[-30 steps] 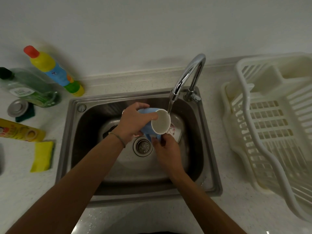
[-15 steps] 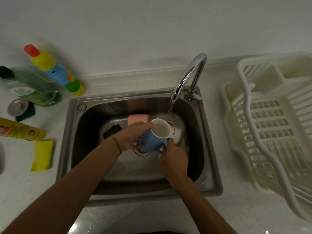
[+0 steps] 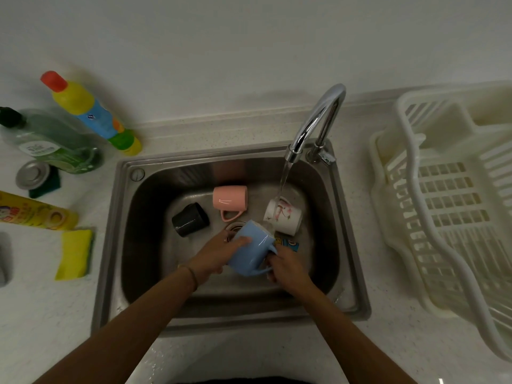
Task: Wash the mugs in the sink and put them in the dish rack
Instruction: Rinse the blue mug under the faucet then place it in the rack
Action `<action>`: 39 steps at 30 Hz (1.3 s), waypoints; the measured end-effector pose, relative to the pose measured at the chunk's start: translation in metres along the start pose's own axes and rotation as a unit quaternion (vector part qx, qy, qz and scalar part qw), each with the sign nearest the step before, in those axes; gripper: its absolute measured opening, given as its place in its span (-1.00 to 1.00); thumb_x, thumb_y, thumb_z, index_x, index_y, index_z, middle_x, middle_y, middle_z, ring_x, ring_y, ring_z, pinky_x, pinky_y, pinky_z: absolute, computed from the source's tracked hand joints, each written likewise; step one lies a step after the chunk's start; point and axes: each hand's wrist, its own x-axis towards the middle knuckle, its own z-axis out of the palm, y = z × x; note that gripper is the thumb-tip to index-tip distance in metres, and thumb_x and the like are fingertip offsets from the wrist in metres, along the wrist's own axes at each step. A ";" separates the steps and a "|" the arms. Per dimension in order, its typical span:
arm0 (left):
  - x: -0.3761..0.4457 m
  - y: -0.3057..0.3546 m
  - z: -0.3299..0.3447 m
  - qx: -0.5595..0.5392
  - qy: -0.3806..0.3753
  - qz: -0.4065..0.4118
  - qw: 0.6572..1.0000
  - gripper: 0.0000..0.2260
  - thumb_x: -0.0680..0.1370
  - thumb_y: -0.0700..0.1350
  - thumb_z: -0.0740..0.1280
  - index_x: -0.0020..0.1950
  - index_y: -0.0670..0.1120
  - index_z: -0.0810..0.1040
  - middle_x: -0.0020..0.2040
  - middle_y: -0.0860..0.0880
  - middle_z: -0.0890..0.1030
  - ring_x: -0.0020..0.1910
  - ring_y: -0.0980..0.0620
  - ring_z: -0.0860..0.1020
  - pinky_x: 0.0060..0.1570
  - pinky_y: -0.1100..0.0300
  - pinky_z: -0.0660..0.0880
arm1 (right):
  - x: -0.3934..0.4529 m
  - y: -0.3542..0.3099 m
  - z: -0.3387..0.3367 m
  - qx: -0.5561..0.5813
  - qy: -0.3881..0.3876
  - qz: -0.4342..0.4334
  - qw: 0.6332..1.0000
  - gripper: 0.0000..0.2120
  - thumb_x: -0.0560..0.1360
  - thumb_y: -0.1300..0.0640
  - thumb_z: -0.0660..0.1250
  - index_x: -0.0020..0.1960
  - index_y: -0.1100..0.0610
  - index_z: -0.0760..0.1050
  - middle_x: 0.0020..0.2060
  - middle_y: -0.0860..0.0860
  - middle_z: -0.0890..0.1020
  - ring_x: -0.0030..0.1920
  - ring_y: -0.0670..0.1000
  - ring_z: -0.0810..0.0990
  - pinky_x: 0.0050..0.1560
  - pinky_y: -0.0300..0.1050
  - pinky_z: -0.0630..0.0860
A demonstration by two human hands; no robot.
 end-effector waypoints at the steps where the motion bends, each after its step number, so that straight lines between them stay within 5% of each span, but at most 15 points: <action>1: 0.002 -0.007 0.000 0.016 0.006 0.012 1.000 -0.55 0.58 0.16 0.40 0.39 0.02 0.42 0.15 -0.02 0.57 -0.02 0.09 0.54 -0.18 0.18 0.47 | -0.001 0.000 0.000 0.036 -0.018 0.022 0.999 -0.80 0.66 0.19 0.13 -0.03 0.18 0.51 -0.25 0.11 0.59 -0.31 0.02 0.55 -0.29 -0.09 0.53; 6: 0.009 -0.036 -0.007 0.129 0.034 0.067 0.989 -0.49 0.52 0.21 0.45 0.38 0.06 0.44 0.18 0.00 0.54 0.02 0.14 0.53 -0.06 0.25 0.51 | -0.002 0.001 0.004 0.077 -0.069 0.078 0.992 -0.77 0.68 0.15 0.15 -0.10 0.11 0.49 -0.29 0.05 0.58 -0.34 -0.05 0.53 -0.35 -0.24 0.45; 14: 0.003 -0.043 -0.004 0.107 0.114 0.138 0.978 -0.39 0.47 0.09 0.54 0.45 -0.04 0.44 0.28 -0.05 0.52 0.13 0.03 0.54 -0.04 0.28 0.51 | -0.009 -0.008 0.001 0.145 -0.083 0.111 0.980 -0.81 0.68 0.08 0.19 -0.01 0.11 0.52 -0.33 0.01 0.58 -0.44 -0.13 0.50 -0.45 -0.30 0.41; 24: -0.026 -0.016 -0.007 0.144 0.199 0.264 0.933 -0.37 0.47 0.12 0.53 0.45 -0.01 0.39 0.24 0.10 0.33 0.19 0.15 0.37 -0.02 0.49 0.27 | -0.019 -0.023 -0.016 0.306 -0.148 0.102 0.935 -0.80 0.66 0.11 0.19 -0.05 0.16 0.51 -0.44 0.00 0.45 -0.48 -0.08 0.33 -0.46 -0.21 0.24; 28: -0.015 -0.003 -0.007 0.109 0.162 0.308 0.931 -0.38 0.42 0.29 0.48 0.38 0.17 0.33 0.25 0.12 0.38 0.15 0.20 0.44 -0.04 0.49 0.38 | -0.018 -0.034 -0.021 0.240 -0.063 0.076 0.966 -0.82 0.64 0.12 0.23 -0.08 0.12 0.54 -0.44 -0.04 0.48 -0.44 -0.08 0.39 -0.42 -0.22 0.29; 31: 0.003 0.006 0.003 0.129 0.156 0.320 0.926 -0.35 0.44 0.33 0.46 0.42 0.11 0.38 0.26 0.11 0.45 0.12 0.25 0.47 0.00 0.52 0.42 | -0.013 -0.040 -0.029 0.192 0.018 0.060 0.979 -0.86 0.57 0.20 0.26 -0.12 0.05 0.55 -0.30 -0.06 0.57 -0.31 -0.10 0.50 -0.27 -0.20 0.43; 36: 0.025 0.032 0.031 0.218 0.169 0.347 0.896 -0.15 0.45 0.52 0.13 0.51 -0.07 0.36 0.27 -0.10 0.54 0.13 -0.02 0.57 0.04 0.11 0.60 | -0.009 -0.046 -0.048 0.130 0.090 0.058 0.986 -0.83 0.60 0.18 0.22 -0.13 0.07 0.52 -0.28 -0.05 0.56 -0.32 -0.13 0.50 -0.30 -0.25 0.43; 39: 0.027 0.055 0.040 0.279 0.179 0.380 0.864 -0.18 0.50 0.47 0.08 0.53 -0.09 0.34 0.27 -0.15 0.55 0.12 -0.07 0.58 0.04 0.03 0.59 | -0.009 -0.048 -0.054 0.117 0.127 0.059 0.983 -0.84 0.66 0.13 0.20 0.09 0.14 0.54 -0.10 0.05 0.63 -0.13 -0.02 0.61 -0.11 -0.10 0.59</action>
